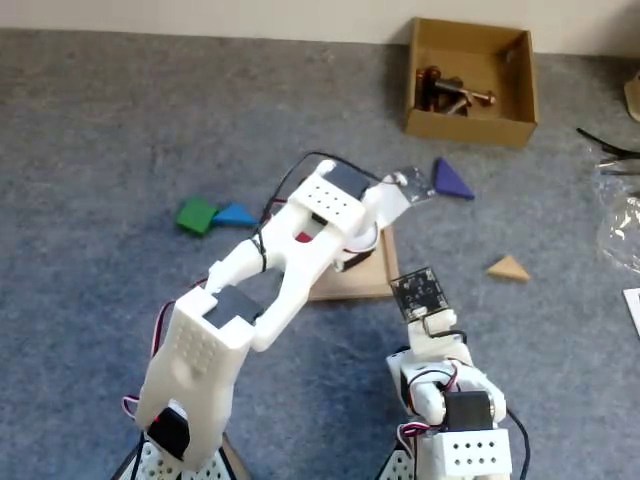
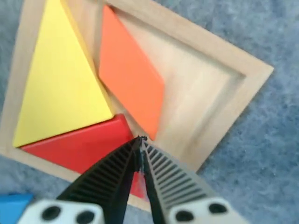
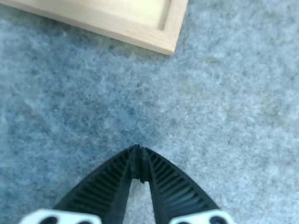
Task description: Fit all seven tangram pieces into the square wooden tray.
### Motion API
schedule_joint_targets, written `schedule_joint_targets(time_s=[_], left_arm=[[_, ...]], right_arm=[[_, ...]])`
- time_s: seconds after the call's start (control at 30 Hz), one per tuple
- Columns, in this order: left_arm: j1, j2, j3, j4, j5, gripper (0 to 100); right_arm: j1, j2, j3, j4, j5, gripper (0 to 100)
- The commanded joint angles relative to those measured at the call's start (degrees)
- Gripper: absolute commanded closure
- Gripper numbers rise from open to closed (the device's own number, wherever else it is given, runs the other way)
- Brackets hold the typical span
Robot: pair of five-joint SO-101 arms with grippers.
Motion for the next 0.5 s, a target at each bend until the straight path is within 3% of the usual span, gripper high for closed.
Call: schedule_joint_targets(time_s=[0.0, 0.47], left_arm=[[1.1, -1.3, -0.4, -1.5, -0.3, 100], [0.8, -1.3, -0.4, -7.8, 0.2, 100]], right_arm=[[-0.7, -0.8, 6.8, -1.7, -0.2, 99.3], [-0.7, -0.8, 6.8, -1.7, -0.2, 99.3]])
